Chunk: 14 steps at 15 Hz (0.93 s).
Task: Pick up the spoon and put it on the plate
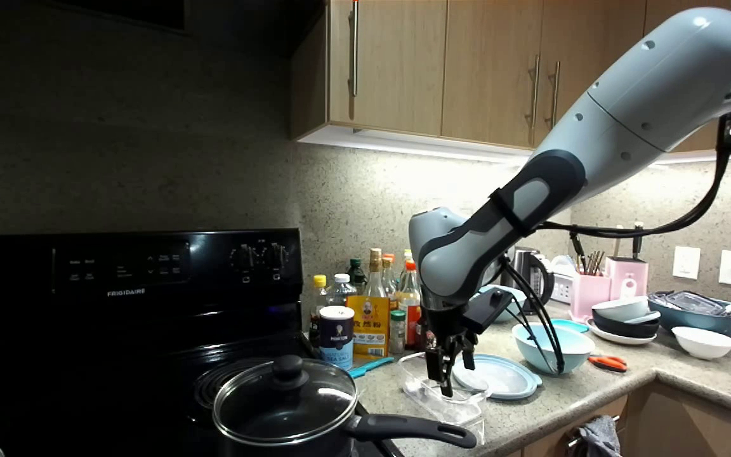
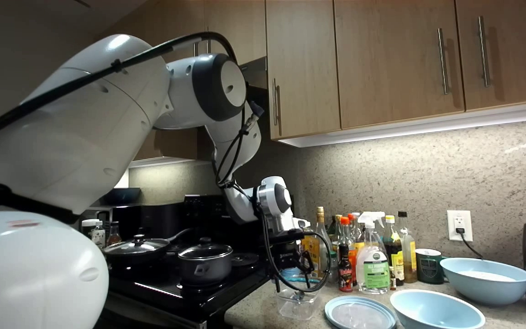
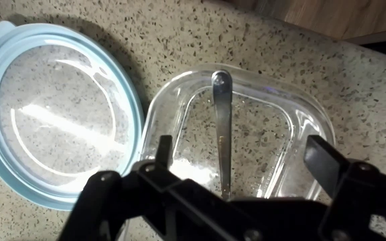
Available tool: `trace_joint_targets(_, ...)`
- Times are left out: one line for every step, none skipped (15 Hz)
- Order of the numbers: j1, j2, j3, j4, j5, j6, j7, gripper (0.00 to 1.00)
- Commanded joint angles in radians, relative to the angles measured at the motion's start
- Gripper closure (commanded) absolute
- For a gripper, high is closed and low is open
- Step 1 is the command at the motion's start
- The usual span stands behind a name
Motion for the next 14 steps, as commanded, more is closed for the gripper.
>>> trace_joint_targets(-0.017, 0.057, -0.008, 0.047, 0.03, -0.018, -0.043, 0.0)
trace_joint_targets(-0.02, 0.071, -0.01, 0.058, 0.031, -0.022, -0.045, 0.0)
trace_joint_targets(-0.024, 0.085, -0.012, 0.071, 0.035, -0.025, -0.048, 0.0)
trace_joint_targets(-0.026, 0.099, -0.013, 0.084, 0.039, -0.03, -0.048, 0.0)
trace_joint_targets(-0.029, 0.112, -0.014, 0.099, 0.042, -0.035, -0.048, 0.0)
trace_joint_targets(-0.03, 0.121, -0.015, 0.112, 0.044, -0.043, -0.047, 0.0)
trace_joint_targets(-0.029, 0.13, -0.017, 0.125, 0.043, -0.052, -0.043, 0.0)
trace_joint_targets(-0.028, 0.136, -0.017, 0.136, 0.044, -0.06, -0.044, 0.25)
trace_joint_targets(-0.026, 0.142, -0.018, 0.146, 0.042, -0.066, -0.043, 0.26)
trace_joint_targets(-0.025, 0.148, -0.018, 0.156, 0.041, -0.069, -0.043, 0.32)
trace_joint_targets(-0.024, 0.15, -0.018, 0.166, 0.04, -0.078, -0.044, 0.4)
trace_joint_targets(-0.023, 0.154, -0.018, 0.174, 0.039, -0.081, -0.045, 0.45)
trace_joint_targets(-0.022, 0.156, -0.018, 0.18, 0.038, -0.086, -0.044, 0.53)
trace_joint_targets(-0.019, 0.158, -0.019, 0.184, 0.035, -0.088, -0.043, 0.59)
